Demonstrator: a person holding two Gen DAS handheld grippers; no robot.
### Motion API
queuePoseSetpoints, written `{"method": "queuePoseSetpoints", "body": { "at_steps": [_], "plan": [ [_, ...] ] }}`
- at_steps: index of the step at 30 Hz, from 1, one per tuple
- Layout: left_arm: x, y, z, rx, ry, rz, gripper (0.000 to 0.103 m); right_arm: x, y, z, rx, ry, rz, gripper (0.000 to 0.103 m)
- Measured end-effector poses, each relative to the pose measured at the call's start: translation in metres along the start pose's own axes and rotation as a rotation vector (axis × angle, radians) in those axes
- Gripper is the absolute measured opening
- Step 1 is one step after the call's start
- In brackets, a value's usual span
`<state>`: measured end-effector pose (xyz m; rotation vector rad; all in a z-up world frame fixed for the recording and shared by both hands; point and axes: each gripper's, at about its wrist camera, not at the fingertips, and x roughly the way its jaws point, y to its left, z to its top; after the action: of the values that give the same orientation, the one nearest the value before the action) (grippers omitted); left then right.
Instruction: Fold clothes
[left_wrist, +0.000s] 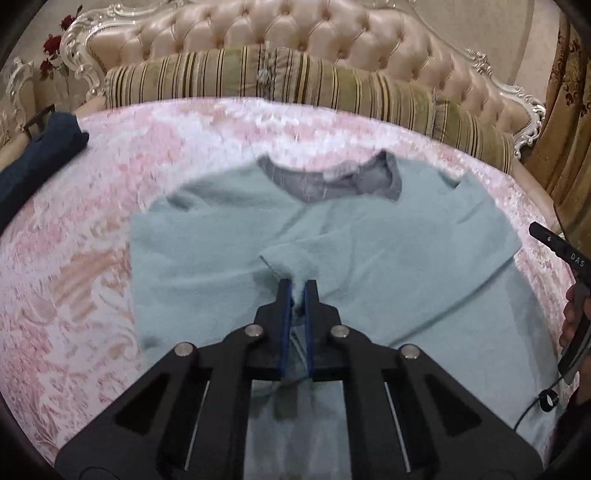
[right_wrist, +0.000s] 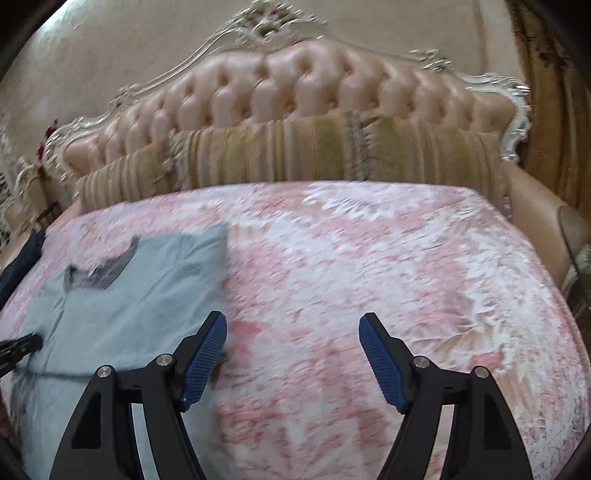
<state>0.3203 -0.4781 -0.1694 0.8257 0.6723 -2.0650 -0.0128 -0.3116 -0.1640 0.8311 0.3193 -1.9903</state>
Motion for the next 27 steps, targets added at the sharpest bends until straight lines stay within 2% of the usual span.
{"method": "queuePoseSetpoints", "body": {
  "at_steps": [4,9,14,18,22,27],
  "plan": [
    [-0.012,0.011,0.008,-0.024,-0.054,0.019,0.008,-0.001,-0.02,0.004,0.079,-0.016,-0.031,0.075],
    [-0.01,0.03,0.004,-0.076,-0.059,0.041,0.007,-0.001,-0.018,0.005,0.05,-0.003,0.0,0.075],
    [-0.012,0.036,0.005,-0.094,-0.08,0.071,0.007,0.005,0.005,0.001,-0.08,0.055,0.032,0.075],
    [-0.004,0.037,0.003,-0.091,-0.065,0.082,0.007,0.007,0.032,-0.008,-0.243,0.095,0.069,0.075],
    [-0.005,0.037,0.003,-0.088,-0.073,0.085,0.008,0.005,0.053,-0.017,-0.361,0.101,0.083,0.075],
    [-0.007,0.035,0.003,-0.071,-0.078,0.098,0.007,0.01,0.068,-0.024,-0.42,0.123,0.093,0.075]
  ]
}}
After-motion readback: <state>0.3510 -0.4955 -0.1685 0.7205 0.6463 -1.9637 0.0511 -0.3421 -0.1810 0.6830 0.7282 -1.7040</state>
